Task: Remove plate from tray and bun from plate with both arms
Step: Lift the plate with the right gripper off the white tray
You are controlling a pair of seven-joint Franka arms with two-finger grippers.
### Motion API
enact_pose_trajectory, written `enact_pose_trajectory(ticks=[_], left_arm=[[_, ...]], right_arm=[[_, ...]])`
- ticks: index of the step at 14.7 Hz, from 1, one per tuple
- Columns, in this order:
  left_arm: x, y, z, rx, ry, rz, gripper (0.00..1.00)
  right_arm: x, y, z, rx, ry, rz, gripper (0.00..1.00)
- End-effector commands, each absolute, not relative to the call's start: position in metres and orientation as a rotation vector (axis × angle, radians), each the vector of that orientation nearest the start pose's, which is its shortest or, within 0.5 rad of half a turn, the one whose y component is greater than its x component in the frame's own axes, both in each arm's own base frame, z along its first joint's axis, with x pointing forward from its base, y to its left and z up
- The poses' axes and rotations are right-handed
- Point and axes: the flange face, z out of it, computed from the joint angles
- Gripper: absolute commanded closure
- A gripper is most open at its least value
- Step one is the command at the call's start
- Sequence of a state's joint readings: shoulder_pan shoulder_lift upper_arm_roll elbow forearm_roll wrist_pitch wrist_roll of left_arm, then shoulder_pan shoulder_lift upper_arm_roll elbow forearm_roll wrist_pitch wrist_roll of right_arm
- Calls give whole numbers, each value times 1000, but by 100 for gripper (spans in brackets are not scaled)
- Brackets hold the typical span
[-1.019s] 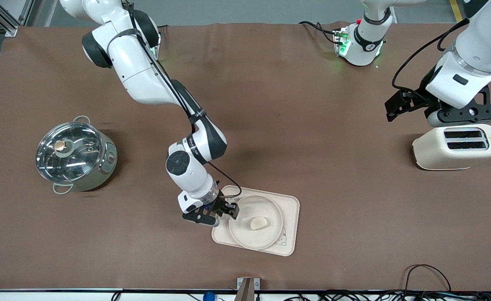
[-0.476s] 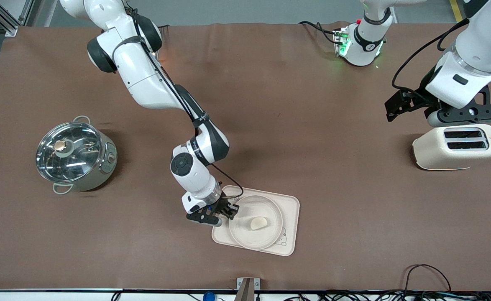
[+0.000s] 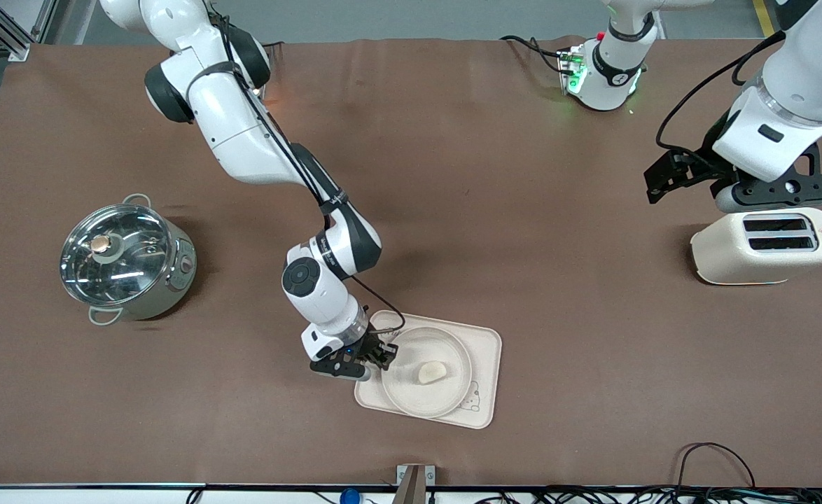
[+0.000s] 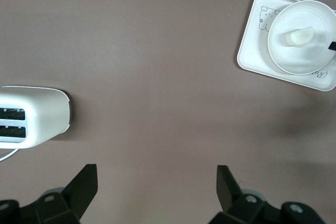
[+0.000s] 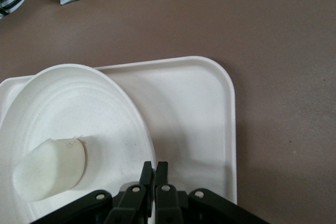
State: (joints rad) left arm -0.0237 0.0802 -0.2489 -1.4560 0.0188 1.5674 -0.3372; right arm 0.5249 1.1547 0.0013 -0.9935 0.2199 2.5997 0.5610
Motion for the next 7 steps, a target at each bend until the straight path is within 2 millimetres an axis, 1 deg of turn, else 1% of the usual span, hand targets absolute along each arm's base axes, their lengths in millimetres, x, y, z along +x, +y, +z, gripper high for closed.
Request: enact_pose_trajectory(ticks=[1,3,4,5,7], left_arm=[[556,-147,639,-3132,-82,-55,0],[556,-147,639,-3132,-82,-55,0],[556,-147,639,-3132,-82,-55,0],[556,-147,639,-3132,-82,-55,0],[556,-147,639,-3132,-82,-55,0]], right_arm=[[697,412,186,-2723,211,-383,100],[683,422,187,-2728,184,-346,100],[678,426,191,-2723,168,-331,100],[674,424,191,-2735,144,-320,100],[666,417,198,-2756,86,-307,100]])
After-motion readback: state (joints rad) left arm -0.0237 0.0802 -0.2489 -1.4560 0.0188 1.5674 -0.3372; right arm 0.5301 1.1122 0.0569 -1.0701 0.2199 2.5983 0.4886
